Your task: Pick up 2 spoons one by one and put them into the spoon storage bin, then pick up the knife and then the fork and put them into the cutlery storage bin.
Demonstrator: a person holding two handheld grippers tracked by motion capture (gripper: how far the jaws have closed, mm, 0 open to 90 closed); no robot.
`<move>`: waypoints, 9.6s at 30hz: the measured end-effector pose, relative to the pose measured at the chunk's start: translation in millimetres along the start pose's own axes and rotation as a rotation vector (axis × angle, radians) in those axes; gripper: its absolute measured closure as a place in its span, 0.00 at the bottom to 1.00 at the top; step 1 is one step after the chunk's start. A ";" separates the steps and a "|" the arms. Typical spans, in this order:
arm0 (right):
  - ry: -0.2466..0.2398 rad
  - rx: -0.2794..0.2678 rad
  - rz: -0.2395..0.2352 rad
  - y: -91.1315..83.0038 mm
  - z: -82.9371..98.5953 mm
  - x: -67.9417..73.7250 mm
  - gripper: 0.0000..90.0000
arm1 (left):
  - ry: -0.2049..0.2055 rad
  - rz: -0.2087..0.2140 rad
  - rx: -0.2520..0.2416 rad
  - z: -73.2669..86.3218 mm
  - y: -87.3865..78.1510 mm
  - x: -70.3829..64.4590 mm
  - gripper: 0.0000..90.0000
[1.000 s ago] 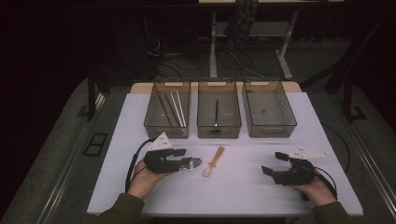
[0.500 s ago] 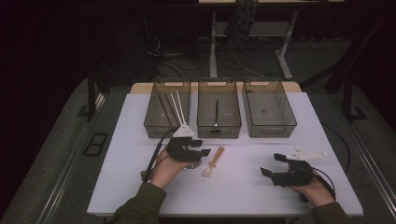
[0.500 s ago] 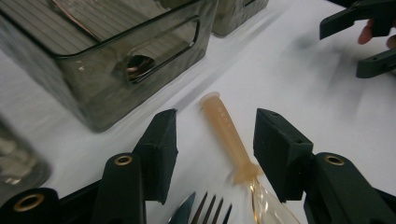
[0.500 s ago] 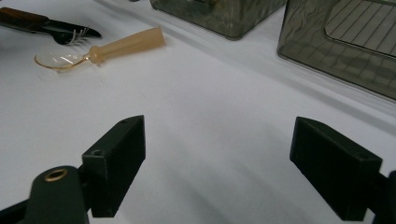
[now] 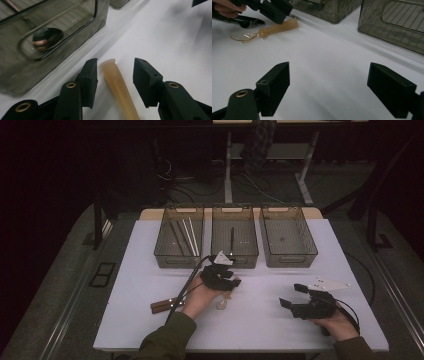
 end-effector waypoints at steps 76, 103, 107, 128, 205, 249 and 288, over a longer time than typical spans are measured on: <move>-0.002 -0.016 0.011 -2.2 -3.4 0.2 0.20 | 0.015 0.094 -0.010 -38.5 -15.0 -18.8 0.82; 0.009 -0.032 0.006 -3.4 -5.4 0.3 0.20 | 0.075 0.102 0.012 -145.7 -19.4 30.1 0.82; 0.013 -0.034 0.005 -3.5 -5.5 0.0 0.20 | 0.077 0.077 0.031 -148.7 -13.2 46.7 0.82; 0.016 -0.039 -0.007 -3.4 -6.4 1.6 0.20 | -0.052 0.012 0.095 -116.2 8.6 93.5 0.81; -0.022 0.010 -0.002 6.1 0.7 3.1 0.20 | 0.150 0.046 -0.092 36.3 -125.0 3.8 0.57; -0.056 0.018 0.008 5.3 2.0 3.9 0.20 | 0.116 0.082 0.128 123.3 -127.0 9.1 0.80; 0.061 0.006 -0.055 0.5 -16.4 4.5 0.20 | 0.120 0.087 0.047 84.6 -114.7 -15.0 0.85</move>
Point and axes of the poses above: each handheld gripper's, and its own axes: y roughly forward along the jaws, z roughly out of its underside, x roughly to its left, the point moved 5 cm from there along y, roughly forward along the jaws, and after that the axes turned 14 degrees about z, right-handed, at the moved point
